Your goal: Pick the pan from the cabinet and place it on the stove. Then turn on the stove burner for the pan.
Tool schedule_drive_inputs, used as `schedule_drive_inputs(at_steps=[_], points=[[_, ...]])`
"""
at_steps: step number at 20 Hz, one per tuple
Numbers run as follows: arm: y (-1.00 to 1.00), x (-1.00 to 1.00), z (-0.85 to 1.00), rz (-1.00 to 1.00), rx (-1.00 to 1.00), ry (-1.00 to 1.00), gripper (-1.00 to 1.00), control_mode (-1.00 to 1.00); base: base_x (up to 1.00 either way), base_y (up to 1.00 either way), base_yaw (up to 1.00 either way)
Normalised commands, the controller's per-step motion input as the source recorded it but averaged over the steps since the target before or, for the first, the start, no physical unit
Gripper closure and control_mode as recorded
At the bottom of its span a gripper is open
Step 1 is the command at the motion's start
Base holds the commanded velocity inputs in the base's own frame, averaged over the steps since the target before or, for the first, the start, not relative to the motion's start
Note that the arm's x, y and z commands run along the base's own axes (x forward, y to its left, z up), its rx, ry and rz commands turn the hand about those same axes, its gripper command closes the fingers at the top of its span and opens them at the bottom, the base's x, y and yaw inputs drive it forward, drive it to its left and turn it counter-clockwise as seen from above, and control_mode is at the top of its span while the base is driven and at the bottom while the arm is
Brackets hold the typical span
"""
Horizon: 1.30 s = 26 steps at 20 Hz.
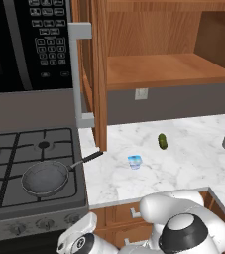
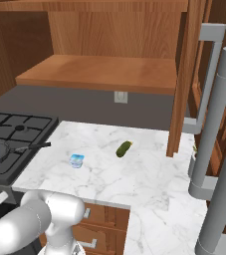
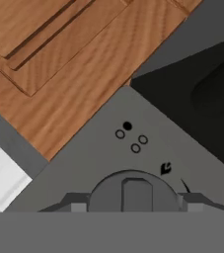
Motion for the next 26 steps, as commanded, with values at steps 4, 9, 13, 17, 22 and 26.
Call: schedule_drive_inputs(at_steps=[4, 9, 13, 17, 22, 26], points=[[0.0, -0.25, 0.0, -0.06, -0.2, 0.0, 1.0, -1.0, 0.0, 0.0, 0.0], [0.0, -0.26, 0.0, -0.08, -0.18, 0.0, 1.0, -1.0, 0.0, 0.0, 0.0], [0.0, -0.2, 0.0, -0.09, -0.15, 0.0, 1.0, -1.0, 0.0, 0.0, 0.0], [0.0, -0.2, 0.0, -0.09, -0.11, 0.0, 1.0, -1.0, 0.0, 0.0, 0.0], [0.04, -0.1, -0.02, -0.07, -0.13, 0.0, 1.0, -1.0, 0.0, 0.0, 0.0], [0.03, -0.04, -0.07, -0.01, -0.1, 0.01, 1.0, -1.0, 0.0, 0.0, 0.0]])
